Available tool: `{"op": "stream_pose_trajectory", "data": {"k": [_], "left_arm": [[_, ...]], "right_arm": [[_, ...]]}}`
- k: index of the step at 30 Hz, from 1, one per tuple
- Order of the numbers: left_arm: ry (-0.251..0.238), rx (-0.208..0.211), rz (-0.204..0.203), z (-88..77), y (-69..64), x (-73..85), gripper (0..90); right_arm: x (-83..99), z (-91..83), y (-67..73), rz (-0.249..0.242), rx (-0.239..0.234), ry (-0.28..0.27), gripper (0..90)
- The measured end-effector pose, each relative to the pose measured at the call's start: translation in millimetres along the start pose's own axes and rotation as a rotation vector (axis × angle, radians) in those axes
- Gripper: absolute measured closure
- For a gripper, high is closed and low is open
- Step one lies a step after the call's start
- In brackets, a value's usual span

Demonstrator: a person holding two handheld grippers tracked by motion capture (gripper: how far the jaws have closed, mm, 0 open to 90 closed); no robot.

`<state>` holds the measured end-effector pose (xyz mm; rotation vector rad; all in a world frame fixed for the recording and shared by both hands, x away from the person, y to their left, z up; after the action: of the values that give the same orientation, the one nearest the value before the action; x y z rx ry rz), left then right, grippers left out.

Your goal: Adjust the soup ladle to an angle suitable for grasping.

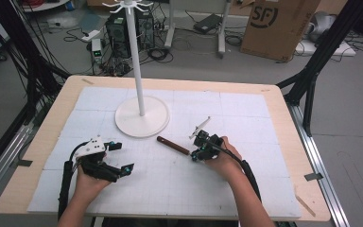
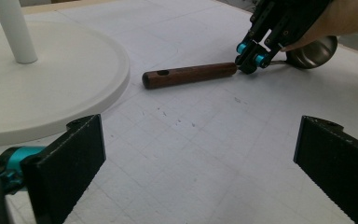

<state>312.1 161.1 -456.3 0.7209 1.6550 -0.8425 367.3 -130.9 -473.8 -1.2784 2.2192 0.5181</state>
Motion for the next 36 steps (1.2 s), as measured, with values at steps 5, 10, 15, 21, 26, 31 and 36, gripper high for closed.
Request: {"op": "stream_pose_trajectory", "data": {"k": [5,10,15,21,26,31,36], "left_arm": [[-0.002,0.000,0.000,-0.1,0.4,-0.2,2.5],[0.004,-0.004,-0.001,-0.4,0.6,0.5,2.5],[0.003,-0.005,0.002,0.4,1.2,0.6,2.5],[0.005,-0.006,0.001,1.3,1.5,1.4,2.5],[0.013,-0.003,0.000,3.7,6.2,5.2,2.5],[0.026,0.003,0.006,7.0,5.5,8.3,2.5],[0.014,0.004,0.002,3.5,5.9,5.3,2.5]], "right_arm": [[0.3,0.2,0.4,0.013,0.004,-0.002,80.8],[-1.3,1.8,1.0,0.024,0.007,0.003,76.4],[-2.8,2.8,1.8,0.034,0.016,0.020,76.8],[-3.5,3.5,2.4,0.040,0.035,0.022,81.8],[-2.5,3.1,5.6,0.025,0.066,0.003,83.6],[-0.7,1.4,5.4,0.036,0.068,-0.022,83.8],[-2.1,-5.6,7.8,0.041,0.077,-0.044,84.1]]}}
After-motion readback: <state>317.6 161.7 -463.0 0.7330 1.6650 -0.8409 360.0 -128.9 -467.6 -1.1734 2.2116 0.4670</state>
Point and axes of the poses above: each handheld gripper's, and its own axes: z roughly forward along the jaws, x roughly out of its underside, y roughly to its left, the point moved 6 cm from there along z, roughly forward along the jaws, and after that the axes turned 12 degrees about -y, right-handed, at the moved point
